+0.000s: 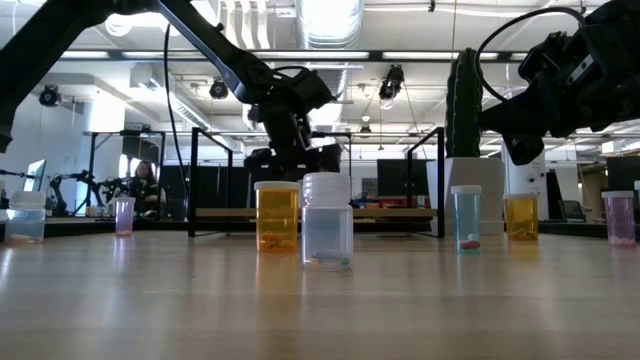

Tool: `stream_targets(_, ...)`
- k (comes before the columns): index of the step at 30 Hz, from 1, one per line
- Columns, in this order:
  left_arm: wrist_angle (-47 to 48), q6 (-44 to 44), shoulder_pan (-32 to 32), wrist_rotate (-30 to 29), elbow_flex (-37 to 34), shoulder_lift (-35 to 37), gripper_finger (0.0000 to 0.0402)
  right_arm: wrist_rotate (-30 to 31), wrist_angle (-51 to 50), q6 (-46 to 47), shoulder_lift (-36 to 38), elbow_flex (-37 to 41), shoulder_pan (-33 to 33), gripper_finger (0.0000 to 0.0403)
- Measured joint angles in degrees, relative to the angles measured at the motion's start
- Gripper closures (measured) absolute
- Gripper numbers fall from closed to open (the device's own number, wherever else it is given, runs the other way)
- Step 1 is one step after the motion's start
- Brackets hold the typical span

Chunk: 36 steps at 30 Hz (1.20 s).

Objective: Pick and place medicine bottles onto shelf by color
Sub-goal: Put the top right transparent medicine bottle on the shelf, then put the middle orange medicine bottle on the shelf

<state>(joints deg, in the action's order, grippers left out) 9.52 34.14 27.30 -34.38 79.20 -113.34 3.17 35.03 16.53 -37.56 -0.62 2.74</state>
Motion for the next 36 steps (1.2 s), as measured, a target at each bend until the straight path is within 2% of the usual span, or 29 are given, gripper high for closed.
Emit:
stream_targets(8, 0.4, 0.0, 0.0, 0.9, -0.1, 0.0, 0.0237, 0.0, 0.0, 0.0, 0.0, 0.0, 0.0, 0.0394)
stream_targets(17, 0.0, 0.0, 0.1, 1.4, -0.1, 0.0, 0.0220, 0.0, 0.0, 0.0, 0.0, 0.0, 0.0, 0.0394)
stream_targets(28, 0.3, -3.2, 0.2, 7.4, 0.4, 1.6, 0.0125, 0.0, 0.0, 0.0, 0.0, 0.0, 0.0, 0.0394)
stream_targets(36, 8.2, -3.9, 0.3, 7.7, 2.6, 3.4, 0.0116, 0.0, 0.0, 0.0, 0.0, 0.0, 0.0, 0.0394)
